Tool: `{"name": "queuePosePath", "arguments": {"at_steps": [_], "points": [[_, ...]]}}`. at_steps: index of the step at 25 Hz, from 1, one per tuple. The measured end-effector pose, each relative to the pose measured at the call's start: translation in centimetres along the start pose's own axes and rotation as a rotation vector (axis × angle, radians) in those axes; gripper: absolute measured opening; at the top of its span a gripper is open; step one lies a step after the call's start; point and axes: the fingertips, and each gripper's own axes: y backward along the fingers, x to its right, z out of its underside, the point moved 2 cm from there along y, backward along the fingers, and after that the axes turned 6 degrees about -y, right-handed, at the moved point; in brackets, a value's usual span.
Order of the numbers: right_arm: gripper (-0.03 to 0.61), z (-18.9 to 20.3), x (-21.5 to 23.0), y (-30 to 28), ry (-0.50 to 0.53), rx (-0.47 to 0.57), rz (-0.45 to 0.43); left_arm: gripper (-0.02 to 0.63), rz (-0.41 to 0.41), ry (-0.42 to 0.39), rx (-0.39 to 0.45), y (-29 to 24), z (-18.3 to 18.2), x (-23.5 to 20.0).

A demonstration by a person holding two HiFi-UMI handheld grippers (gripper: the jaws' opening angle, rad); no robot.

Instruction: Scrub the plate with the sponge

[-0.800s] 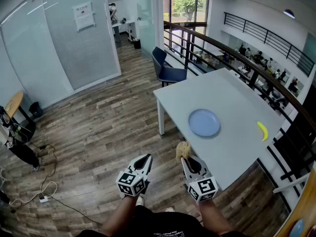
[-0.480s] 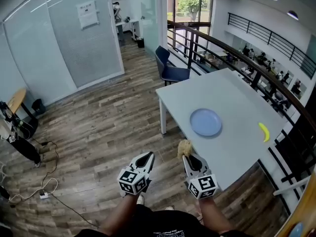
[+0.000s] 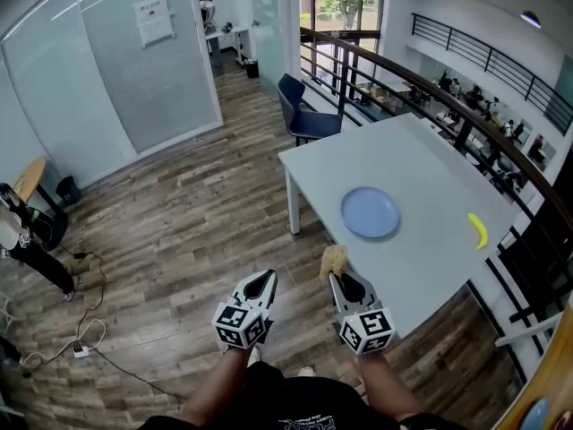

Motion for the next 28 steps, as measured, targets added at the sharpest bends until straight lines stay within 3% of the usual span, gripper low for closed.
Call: {"name": "queuePosePath", "arguments": {"at_steps": [9, 14, 20, 24, 28], "points": [[0.057, 1.0, 0.5, -0.5, -0.005, -0.035, -0.005, 0.012, 0.022, 0.003, -0.015, -1.1, 1.6, 0.2], [0.057, 0.8, 1.3, -2.4, -0.004, -0.033, 0.012, 0.012, 0.02, 0.02, -0.027, -2.5, 0.7, -0.6], [0.057, -0.1, 2.3, -5.8, -0.008, -0.014, 0.053, 0.012, 0.06, -0.007, -0.049, -5.3, 0.3, -3.2], [0.057, -0.4, 3.0, -8.8, 0.012, -0.028, 0.077, 0.012, 0.089, 0.032, -0.041, -7.6, -0.1, -5.6], [0.057, -1.0, 3.8, -11.7, 0.017, -0.025, 0.083, 0.012, 0.112, 0.02, -0.06, -10.2, -0.3, -7.8]]}}
